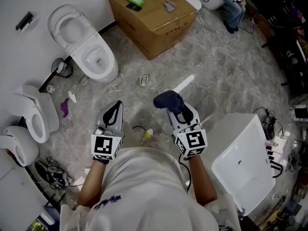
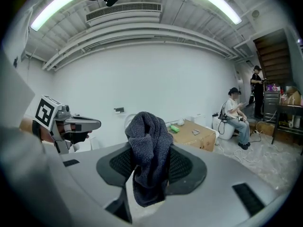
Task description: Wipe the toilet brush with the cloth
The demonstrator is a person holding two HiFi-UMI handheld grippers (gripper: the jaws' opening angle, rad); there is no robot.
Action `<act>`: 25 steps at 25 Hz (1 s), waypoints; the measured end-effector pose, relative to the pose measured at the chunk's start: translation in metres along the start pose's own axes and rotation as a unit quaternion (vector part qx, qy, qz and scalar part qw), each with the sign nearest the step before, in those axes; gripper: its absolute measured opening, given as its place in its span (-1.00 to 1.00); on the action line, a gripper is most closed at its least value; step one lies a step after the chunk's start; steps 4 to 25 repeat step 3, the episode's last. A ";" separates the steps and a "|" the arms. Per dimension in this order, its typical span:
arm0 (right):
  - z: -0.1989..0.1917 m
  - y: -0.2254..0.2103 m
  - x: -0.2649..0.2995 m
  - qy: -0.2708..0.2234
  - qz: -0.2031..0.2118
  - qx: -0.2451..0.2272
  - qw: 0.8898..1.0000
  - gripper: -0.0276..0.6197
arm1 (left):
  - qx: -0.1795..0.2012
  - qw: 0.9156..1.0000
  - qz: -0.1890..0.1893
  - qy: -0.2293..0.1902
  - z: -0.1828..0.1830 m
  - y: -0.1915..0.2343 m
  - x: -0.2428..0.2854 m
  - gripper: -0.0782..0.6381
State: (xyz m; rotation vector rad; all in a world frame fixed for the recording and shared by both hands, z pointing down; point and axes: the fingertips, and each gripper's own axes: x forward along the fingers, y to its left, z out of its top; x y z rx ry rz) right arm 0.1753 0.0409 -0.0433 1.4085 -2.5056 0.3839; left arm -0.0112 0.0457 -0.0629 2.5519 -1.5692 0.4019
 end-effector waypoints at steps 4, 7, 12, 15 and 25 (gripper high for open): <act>0.005 0.007 0.026 0.015 0.032 -0.024 0.999 -0.38 | -0.004 1.000 0.011 -0.006 0.001 0.017 0.001 -0.78; 0.005 0.007 0.026 0.015 0.032 -0.024 0.999 -0.38 | -0.004 1.000 0.011 -0.006 0.001 0.017 0.001 -0.78; 0.005 0.007 0.026 0.015 0.032 -0.024 0.999 -0.38 | -0.004 1.000 0.011 -0.006 0.001 0.017 0.001 -0.78; 0.005 0.007 0.026 0.015 0.032 -0.024 0.999 -0.38 | -0.004 1.000 0.011 -0.006 0.001 0.017 0.001 -0.78; 0.005 0.007 0.026 0.015 0.032 -0.024 0.999 -0.38 | -0.004 1.000 0.011 -0.006 0.001 0.017 0.001 -0.78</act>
